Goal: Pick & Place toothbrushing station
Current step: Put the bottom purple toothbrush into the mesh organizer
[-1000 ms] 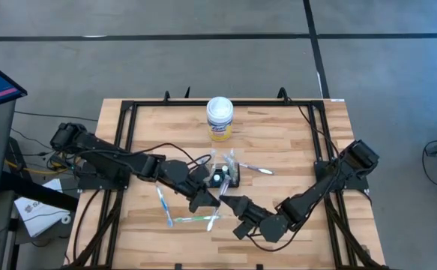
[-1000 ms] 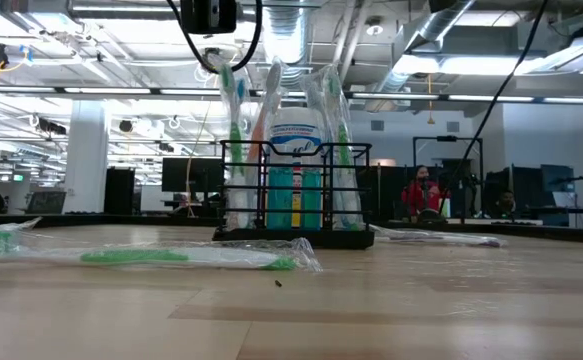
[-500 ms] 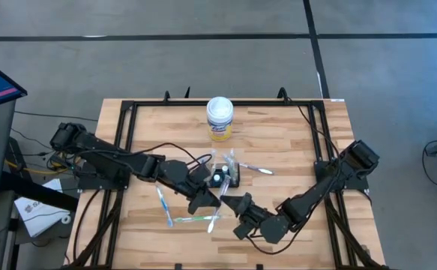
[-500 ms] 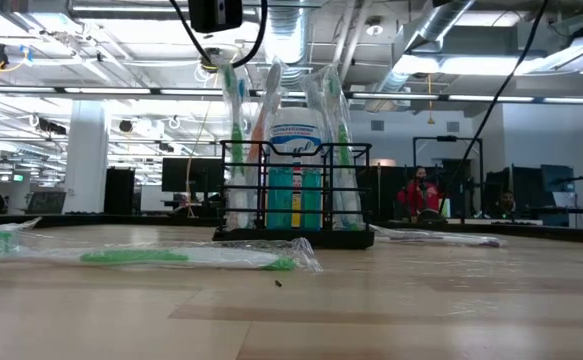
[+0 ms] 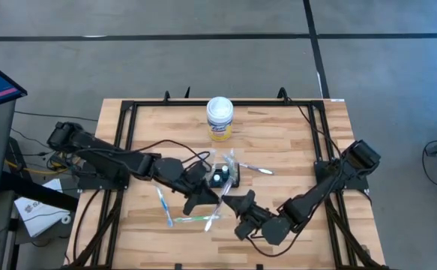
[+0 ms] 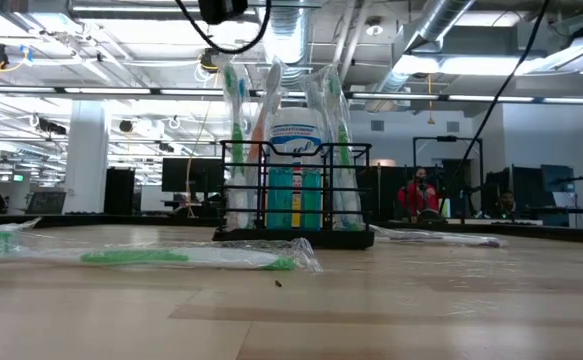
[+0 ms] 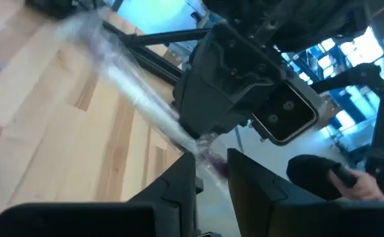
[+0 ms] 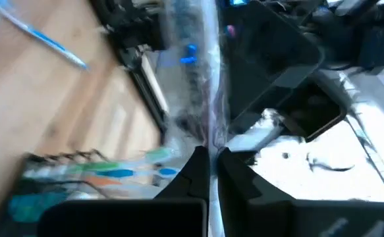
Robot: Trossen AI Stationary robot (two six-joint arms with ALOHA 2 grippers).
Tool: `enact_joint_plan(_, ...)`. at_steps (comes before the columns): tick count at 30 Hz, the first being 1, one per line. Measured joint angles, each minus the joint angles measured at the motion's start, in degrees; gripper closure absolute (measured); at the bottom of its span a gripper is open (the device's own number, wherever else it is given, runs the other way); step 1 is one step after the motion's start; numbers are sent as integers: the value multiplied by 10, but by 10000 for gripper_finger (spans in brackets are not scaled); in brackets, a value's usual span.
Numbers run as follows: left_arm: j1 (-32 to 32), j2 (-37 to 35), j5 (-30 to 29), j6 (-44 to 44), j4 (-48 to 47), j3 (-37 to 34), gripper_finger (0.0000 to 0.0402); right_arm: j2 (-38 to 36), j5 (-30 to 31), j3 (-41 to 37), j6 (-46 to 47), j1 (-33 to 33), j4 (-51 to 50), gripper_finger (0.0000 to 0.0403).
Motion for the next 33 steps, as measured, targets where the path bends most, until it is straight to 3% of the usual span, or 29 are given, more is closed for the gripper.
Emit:
enact_joint_plan(11, -9, -56, -37, 69, 14, 2, 327, 3, -10, -2, 114, 0, -77, 403)
enact_joint_plan(19, -34, -72, -75, 111, 4, 2, 327, 3, -13, -2, 278, -7, -134, 403)
enact_joint_plan(27, -58, -72, -86, 123, 4, 1, 327, -7, -71, -3, 426, -34, -189, 403)
enact_joint_plan(33, -66, -73, -100, 129, 5, -13, 327, -60, -100, -49, 497, -44, -176, 403)
